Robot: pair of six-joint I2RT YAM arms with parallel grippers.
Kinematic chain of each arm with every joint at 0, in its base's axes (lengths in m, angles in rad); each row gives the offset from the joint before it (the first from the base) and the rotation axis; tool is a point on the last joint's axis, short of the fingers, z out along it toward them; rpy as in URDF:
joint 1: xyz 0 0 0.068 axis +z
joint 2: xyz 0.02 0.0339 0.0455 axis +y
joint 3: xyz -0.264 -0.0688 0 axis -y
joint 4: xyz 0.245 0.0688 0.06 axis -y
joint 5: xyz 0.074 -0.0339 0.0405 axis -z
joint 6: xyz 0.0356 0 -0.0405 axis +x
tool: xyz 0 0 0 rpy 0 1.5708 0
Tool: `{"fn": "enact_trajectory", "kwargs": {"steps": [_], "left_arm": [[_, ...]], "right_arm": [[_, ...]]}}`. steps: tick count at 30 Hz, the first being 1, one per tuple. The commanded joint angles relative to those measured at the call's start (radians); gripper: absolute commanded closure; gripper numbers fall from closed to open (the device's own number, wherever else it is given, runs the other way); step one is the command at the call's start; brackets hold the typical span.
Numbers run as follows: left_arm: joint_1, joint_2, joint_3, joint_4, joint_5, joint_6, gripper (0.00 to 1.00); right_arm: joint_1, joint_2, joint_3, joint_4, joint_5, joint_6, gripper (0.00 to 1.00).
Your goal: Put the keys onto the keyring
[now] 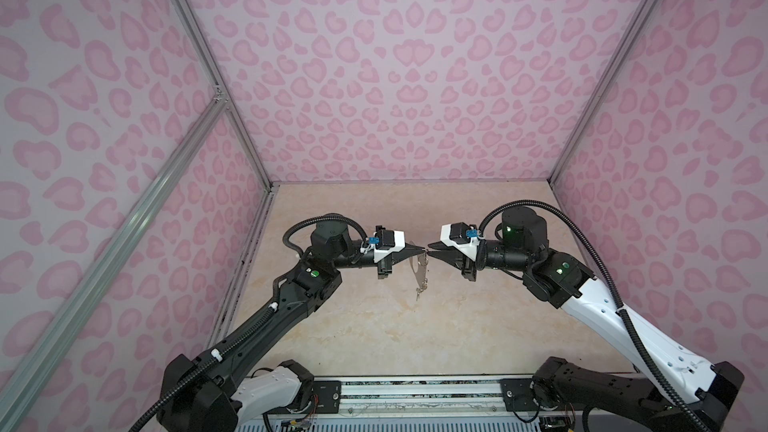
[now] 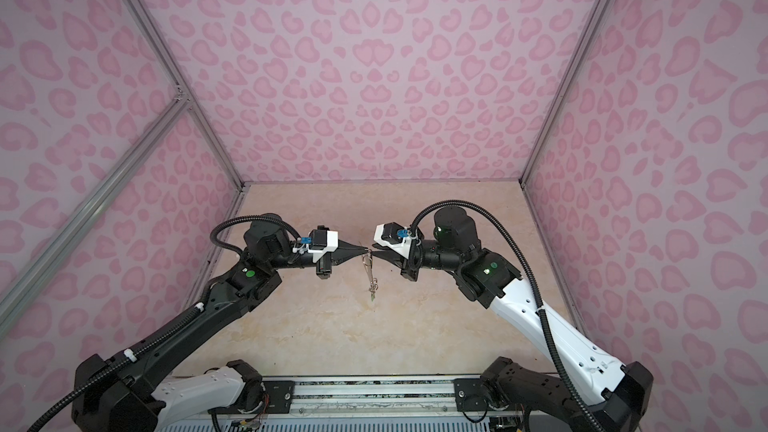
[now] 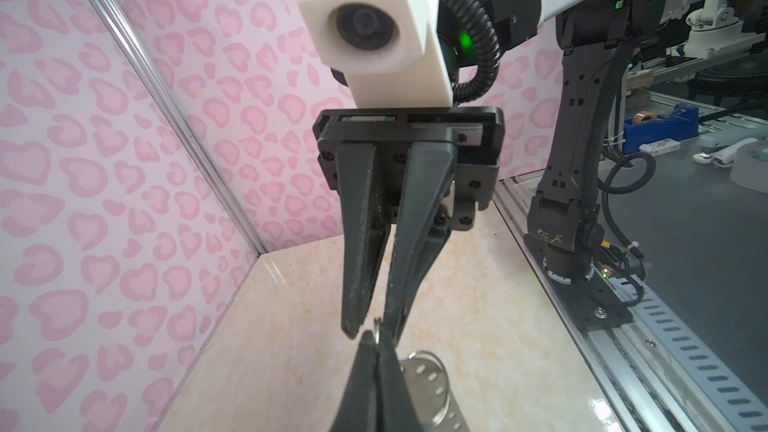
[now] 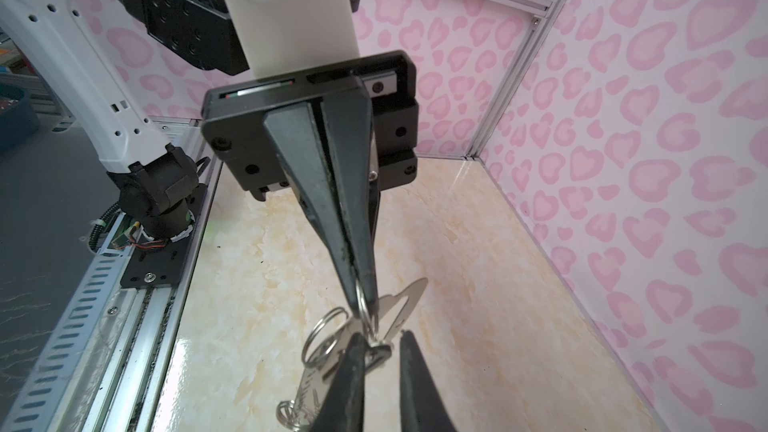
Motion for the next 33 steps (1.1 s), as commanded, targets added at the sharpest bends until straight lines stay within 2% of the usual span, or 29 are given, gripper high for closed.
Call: {"fn": "enact_trajectory", "kwargs": {"steps": [1, 9, 13, 18, 21, 23, 28, 33], "left_arm": [[-0.001, 0.003, 0.018, 0.012, 0.027, 0.012, 0.97], [0.001, 0.002, 0.023, 0.011, 0.032, 0.009, 0.97], [0.001, 0.003, 0.027, 0.001, 0.035, 0.011, 0.97], [0.002, 0.003, 0.039, -0.048, 0.017, 0.034, 0.96], [0.002, 0.002, 0.055, -0.085, -0.002, 0.064, 0.89], [0.004, -0.001, 0.071, -0.157, -0.026, 0.095, 0.84], [0.005, -0.004, 0.168, -0.389, -0.139, 0.247, 0.8], [0.0, -0.009, 0.247, -0.586, -0.198, 0.389, 0.76]], "right_arm": [[-0.001, 0.0, -0.012, 0.047, -0.037, 0.025, 0.84], [0.0, 0.009, -0.014, 0.049, -0.055, 0.028, 0.91], [-0.001, 0.006, -0.021, 0.069, -0.053, 0.033, 1.0], [0.0, -0.004, -0.034, 0.085, -0.048, 0.039, 1.0], [-0.001, -0.004, -0.037, 0.074, -0.045, 0.036, 1.0], [-0.001, -0.004, -0.036, 0.058, -0.038, 0.031, 1.0], [0.001, 0.03, 0.012, -0.06, 0.009, 0.002, 1.0], [0.008, 0.06, 0.055, -0.142, 0.052, -0.015, 1.0]]}}
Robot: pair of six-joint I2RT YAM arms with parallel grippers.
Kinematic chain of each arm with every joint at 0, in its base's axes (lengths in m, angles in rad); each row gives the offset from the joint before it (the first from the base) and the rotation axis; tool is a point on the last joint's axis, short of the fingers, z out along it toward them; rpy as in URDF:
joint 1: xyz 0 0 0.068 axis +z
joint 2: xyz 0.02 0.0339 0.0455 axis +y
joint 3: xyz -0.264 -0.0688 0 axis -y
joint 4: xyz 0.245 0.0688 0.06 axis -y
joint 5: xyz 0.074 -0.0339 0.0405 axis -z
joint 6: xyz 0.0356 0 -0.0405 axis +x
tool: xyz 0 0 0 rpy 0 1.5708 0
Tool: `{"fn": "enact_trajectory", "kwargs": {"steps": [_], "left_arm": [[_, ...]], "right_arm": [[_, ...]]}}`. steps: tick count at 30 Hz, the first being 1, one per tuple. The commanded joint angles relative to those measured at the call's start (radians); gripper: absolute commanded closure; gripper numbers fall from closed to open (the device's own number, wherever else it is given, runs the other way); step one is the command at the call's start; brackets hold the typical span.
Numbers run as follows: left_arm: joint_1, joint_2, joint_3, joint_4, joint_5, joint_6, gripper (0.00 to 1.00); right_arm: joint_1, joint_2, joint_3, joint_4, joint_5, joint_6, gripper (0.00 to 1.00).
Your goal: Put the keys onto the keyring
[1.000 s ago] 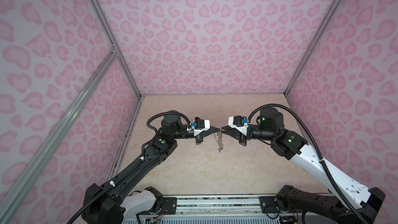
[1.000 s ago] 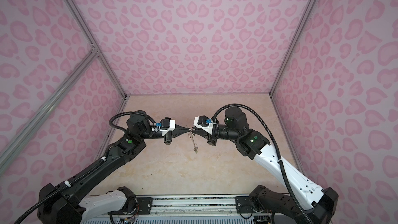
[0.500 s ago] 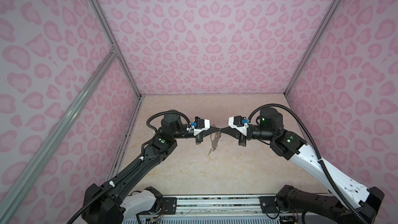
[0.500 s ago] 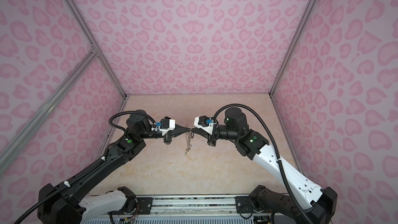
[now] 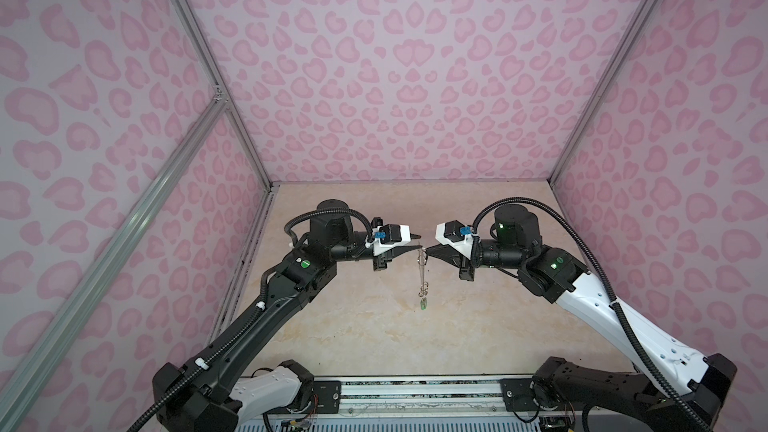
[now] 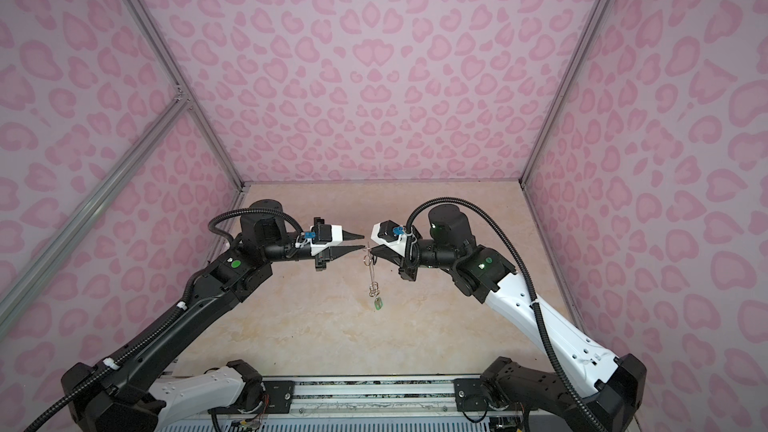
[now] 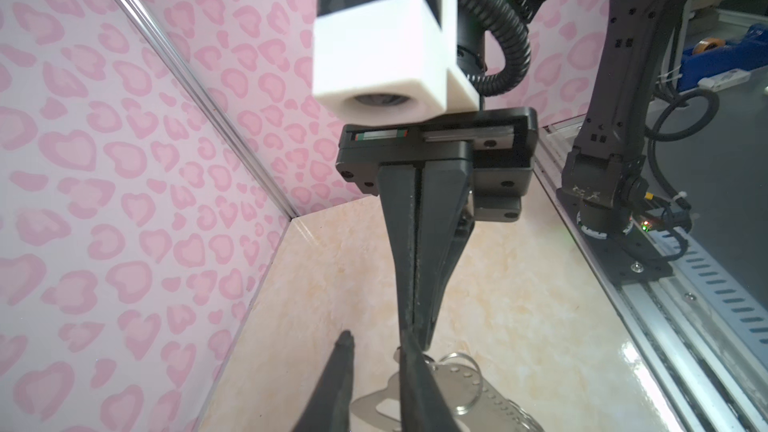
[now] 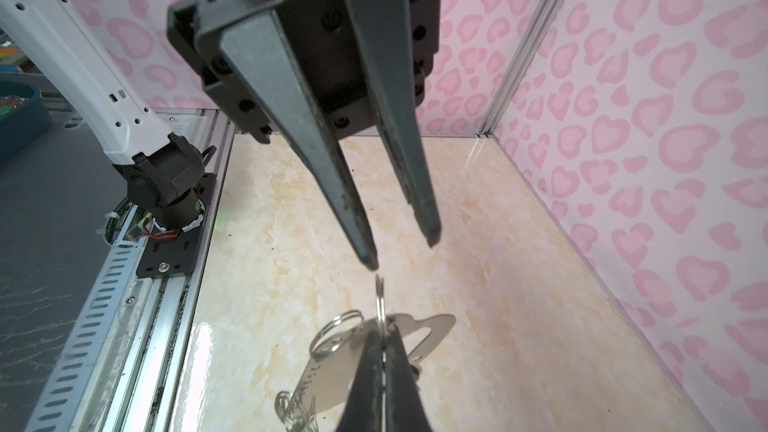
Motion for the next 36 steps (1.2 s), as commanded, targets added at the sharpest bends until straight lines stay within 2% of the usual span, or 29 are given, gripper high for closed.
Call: {"fn": "enact_trajectory", "kwargs": {"steps": [1, 3, 8, 15, 28, 33, 36], "left_arm": [[-0.01, -0.009, 0.044, -0.19, -0.062, 0.139, 0.75], [-0.032, -0.013, 0.058, -0.235, -0.102, 0.176, 0.74], [-0.111, -0.004, 0.086, -0.28, -0.292, 0.233, 0.72], [-0.188, 0.017, 0.098, -0.264, -0.443, 0.276, 0.73], [-0.213, 0.053, 0.115, -0.294, -0.515, 0.277, 0.76], [-0.215, 0.058, 0.118, -0.297, -0.516, 0.279, 0.85], [-0.215, 0.059, 0.118, -0.299, -0.512, 0.279, 0.96]], "right_arm": [[0.006, 0.017, 0.025, -0.073, 0.048, -0.022, 1.0], [0.009, 0.028, 0.04, -0.097, 0.062, -0.022, 1.0], [0.023, 0.061, 0.084, -0.161, 0.082, -0.026, 1.0], [0.034, 0.074, 0.093, -0.179, 0.084, -0.027, 1.0], [0.039, 0.073, 0.095, -0.185, 0.083, -0.037, 1.0], [0.039, 0.073, 0.096, -0.185, 0.082, -0.044, 1.0], [0.042, 0.073, 0.097, -0.182, 0.082, -0.048, 1.0]]}}
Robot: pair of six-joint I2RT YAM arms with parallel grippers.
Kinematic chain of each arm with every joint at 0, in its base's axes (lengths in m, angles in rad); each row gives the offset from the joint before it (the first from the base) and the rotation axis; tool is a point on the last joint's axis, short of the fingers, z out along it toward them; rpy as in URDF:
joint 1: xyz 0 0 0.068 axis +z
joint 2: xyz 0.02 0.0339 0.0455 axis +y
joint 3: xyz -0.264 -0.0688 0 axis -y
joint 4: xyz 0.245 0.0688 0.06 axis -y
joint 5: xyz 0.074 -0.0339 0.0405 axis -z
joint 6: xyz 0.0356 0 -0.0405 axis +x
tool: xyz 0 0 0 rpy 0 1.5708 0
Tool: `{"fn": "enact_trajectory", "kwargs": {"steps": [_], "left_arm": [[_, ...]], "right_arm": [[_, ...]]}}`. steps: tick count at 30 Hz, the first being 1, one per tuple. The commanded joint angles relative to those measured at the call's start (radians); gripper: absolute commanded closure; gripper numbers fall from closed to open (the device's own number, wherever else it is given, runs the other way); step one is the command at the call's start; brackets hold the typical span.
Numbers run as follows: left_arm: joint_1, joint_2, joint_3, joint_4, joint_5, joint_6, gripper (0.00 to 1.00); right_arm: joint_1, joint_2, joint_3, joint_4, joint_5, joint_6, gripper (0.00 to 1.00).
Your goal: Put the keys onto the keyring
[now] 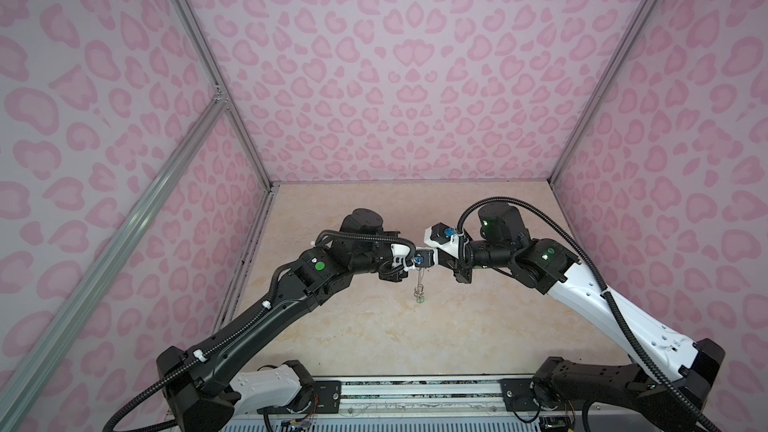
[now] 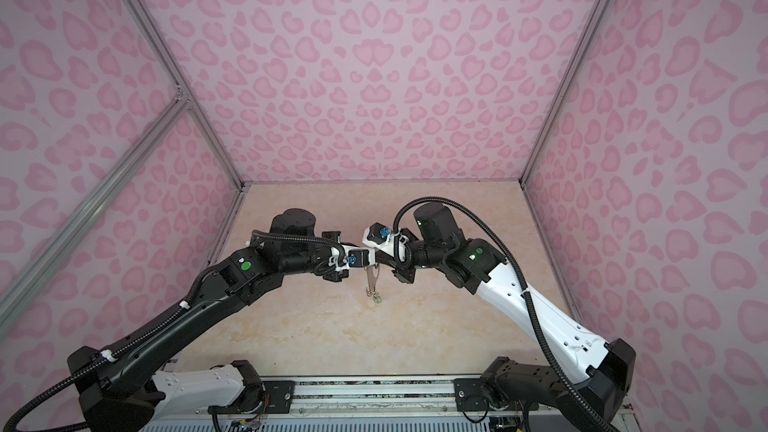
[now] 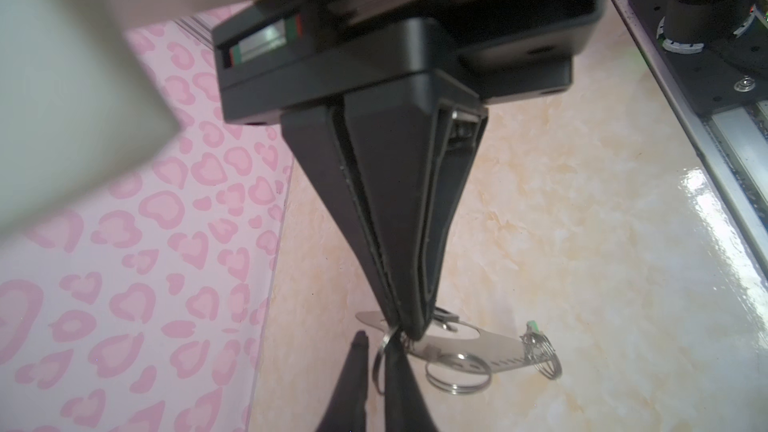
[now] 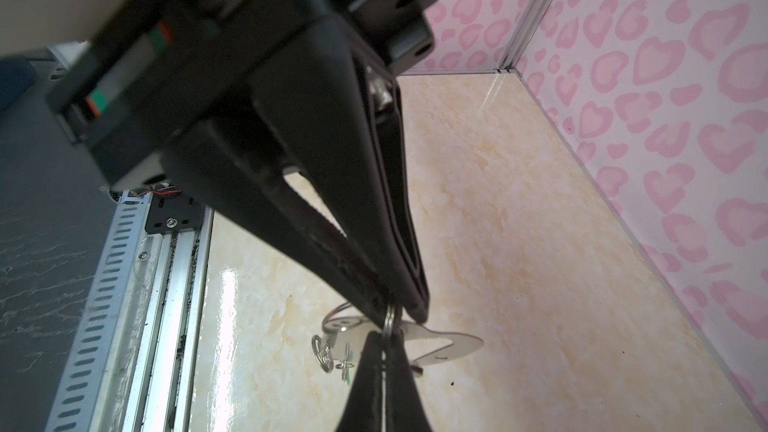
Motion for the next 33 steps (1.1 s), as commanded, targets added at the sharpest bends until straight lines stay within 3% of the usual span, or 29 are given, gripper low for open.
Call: {"fn": "enact_trajectory", "kwargs": {"steps": [1, 4, 7, 14, 19, 24, 33], "left_arm": [[0.0, 0.003, 0.012, 0.003, -0.008, 0.006, 0.97], [0.002, -0.002, 0.007, 0.014, 0.005, -0.01, 0.97], [0.014, -0.013, -0.001, 0.043, 0.05, -0.045, 0.97], [0.115, -0.052, -0.071, 0.246, 0.294, -0.245, 0.97], [0.176, -0.072, -0.163, 0.464, 0.447, -0.406, 0.97], [0.191, -0.07, -0.216, 0.597, 0.506, -0.494, 0.97], [0.2, -0.064, -0.251, 0.682, 0.555, -0.536, 0.97]], "right_arm": [[0.003, -0.001, 0.005, 0.004, -0.009, -0.014, 1.0], [0.002, -0.017, -0.009, 0.013, 0.023, -0.03, 1.0], [0.001, -0.05, -0.047, 0.048, 0.088, -0.043, 0.86], [-0.007, -0.125, -0.123, 0.151, 0.104, -0.026, 0.76], [-0.007, -0.148, -0.15, 0.232, 0.075, 0.006, 0.75], [-0.007, -0.168, -0.166, 0.316, 0.036, 0.032, 0.75], [-0.007, -0.17, -0.16, 0.34, 0.02, 0.048, 0.76]]}}
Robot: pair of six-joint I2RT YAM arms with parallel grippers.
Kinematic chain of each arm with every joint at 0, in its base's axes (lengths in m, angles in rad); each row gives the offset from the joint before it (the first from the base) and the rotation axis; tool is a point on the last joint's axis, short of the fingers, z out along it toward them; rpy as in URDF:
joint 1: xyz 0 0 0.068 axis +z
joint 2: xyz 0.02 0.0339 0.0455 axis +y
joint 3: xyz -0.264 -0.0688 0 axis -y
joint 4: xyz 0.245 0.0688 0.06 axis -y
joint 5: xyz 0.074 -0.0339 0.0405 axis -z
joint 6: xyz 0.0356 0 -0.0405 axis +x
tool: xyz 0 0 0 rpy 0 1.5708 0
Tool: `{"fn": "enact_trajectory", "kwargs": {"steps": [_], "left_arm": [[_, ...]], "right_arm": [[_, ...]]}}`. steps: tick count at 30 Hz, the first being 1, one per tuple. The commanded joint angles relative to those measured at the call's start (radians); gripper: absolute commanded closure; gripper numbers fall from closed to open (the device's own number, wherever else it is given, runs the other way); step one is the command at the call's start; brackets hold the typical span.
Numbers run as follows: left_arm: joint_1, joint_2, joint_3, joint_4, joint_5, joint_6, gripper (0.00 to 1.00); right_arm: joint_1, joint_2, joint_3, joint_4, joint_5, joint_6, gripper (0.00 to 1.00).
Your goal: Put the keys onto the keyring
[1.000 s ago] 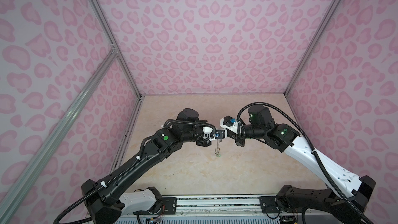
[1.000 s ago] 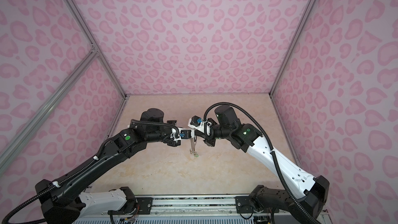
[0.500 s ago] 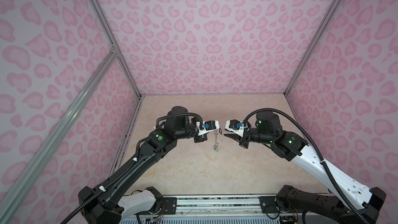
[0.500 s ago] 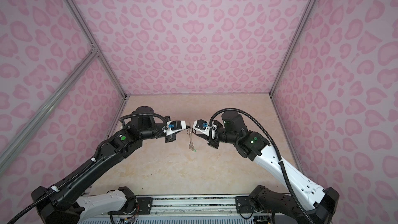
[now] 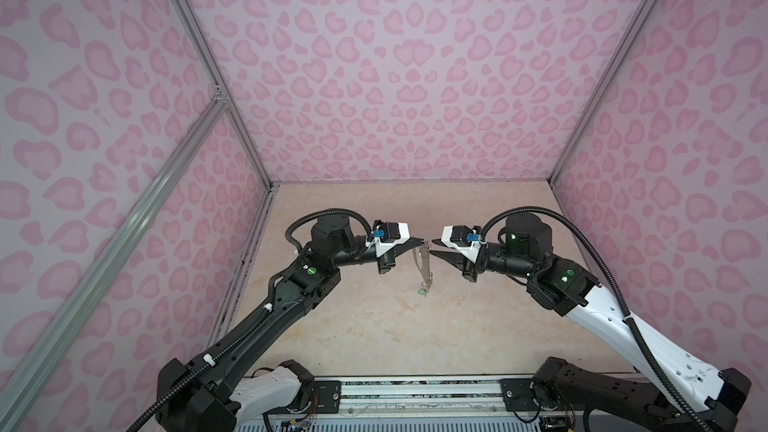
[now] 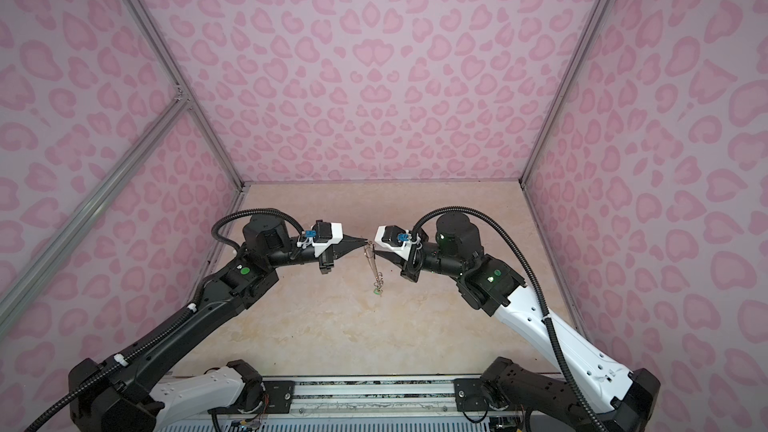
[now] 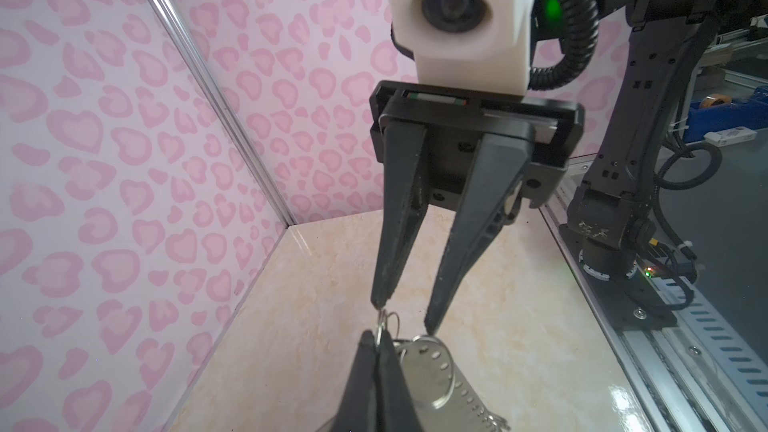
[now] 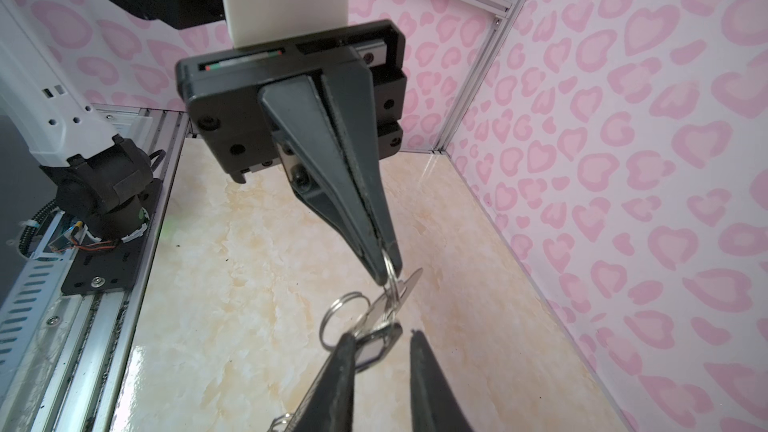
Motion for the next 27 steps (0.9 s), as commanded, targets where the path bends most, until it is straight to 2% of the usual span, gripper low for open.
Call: {"fn": "enact_trajectory", "kwargs": {"steps": [1, 20, 23, 27], "left_arm": [[0.002, 0.0, -0.006, 0.08, 0.042, -0.024, 0.97], [0.004, -0.01, -0.012, 0.057, 0.067, -0.007, 0.97], [0.004, -0.011, -0.013, 0.057, 0.072, -0.006, 0.97], [0.004, -0.01, -0.01, 0.055, 0.074, -0.004, 0.97]], "right_arm": [[0.0, 0.001, -0.002, 0.041, -0.016, 0.018, 0.76], [-0.004, 0.039, 0.035, 0.019, -0.067, 0.04, 0.82], [-0.005, 0.043, 0.044, 0.006, -0.077, 0.037, 0.86], [-0.005, 0.054, 0.05, -0.02, -0.094, 0.029, 0.97]]}}
